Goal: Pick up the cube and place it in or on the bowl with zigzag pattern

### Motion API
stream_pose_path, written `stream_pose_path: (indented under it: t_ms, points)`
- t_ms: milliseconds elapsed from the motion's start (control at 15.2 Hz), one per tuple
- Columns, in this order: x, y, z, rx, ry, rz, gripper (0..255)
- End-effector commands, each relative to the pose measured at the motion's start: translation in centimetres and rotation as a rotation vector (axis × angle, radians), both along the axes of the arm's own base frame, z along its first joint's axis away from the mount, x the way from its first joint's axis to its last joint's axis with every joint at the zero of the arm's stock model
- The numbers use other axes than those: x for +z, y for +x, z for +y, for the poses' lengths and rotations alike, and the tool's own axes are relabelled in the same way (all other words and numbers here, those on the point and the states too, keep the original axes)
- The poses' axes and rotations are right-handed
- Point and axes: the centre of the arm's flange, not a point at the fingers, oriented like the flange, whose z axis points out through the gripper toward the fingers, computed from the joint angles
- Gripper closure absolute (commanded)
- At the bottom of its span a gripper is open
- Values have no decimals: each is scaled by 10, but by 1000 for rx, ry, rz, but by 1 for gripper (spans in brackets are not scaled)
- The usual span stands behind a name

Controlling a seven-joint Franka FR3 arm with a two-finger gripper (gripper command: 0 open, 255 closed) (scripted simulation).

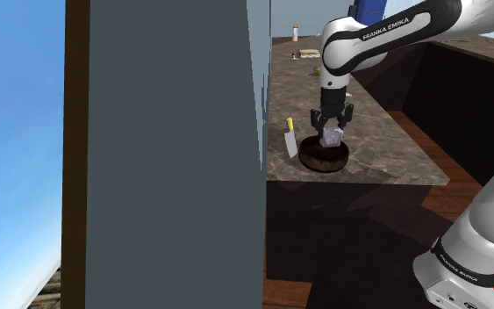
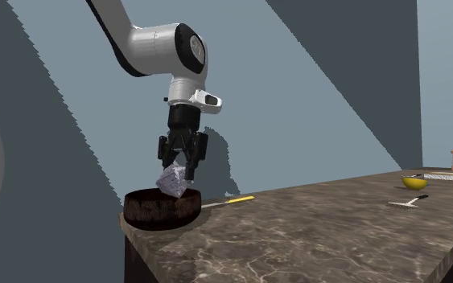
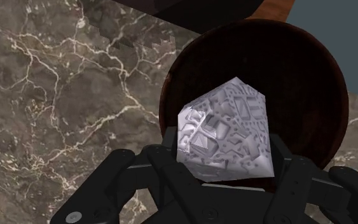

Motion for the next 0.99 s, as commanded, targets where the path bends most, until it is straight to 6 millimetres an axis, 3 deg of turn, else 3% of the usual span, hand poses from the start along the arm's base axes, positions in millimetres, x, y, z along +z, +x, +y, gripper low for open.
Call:
stream_pose_path:
  t_ms: [0, 66, 396, 660, 924]
  points:
    - [0, 0, 0, 0, 0, 0, 255]
    - [0, 0, 0, 0, 0, 0, 0]
    - [0, 0, 0, 0, 0, 0, 0]
    - [49, 8, -2, 0, 0, 0, 0]
    - [49, 8, -2, 0, 0, 0, 0]
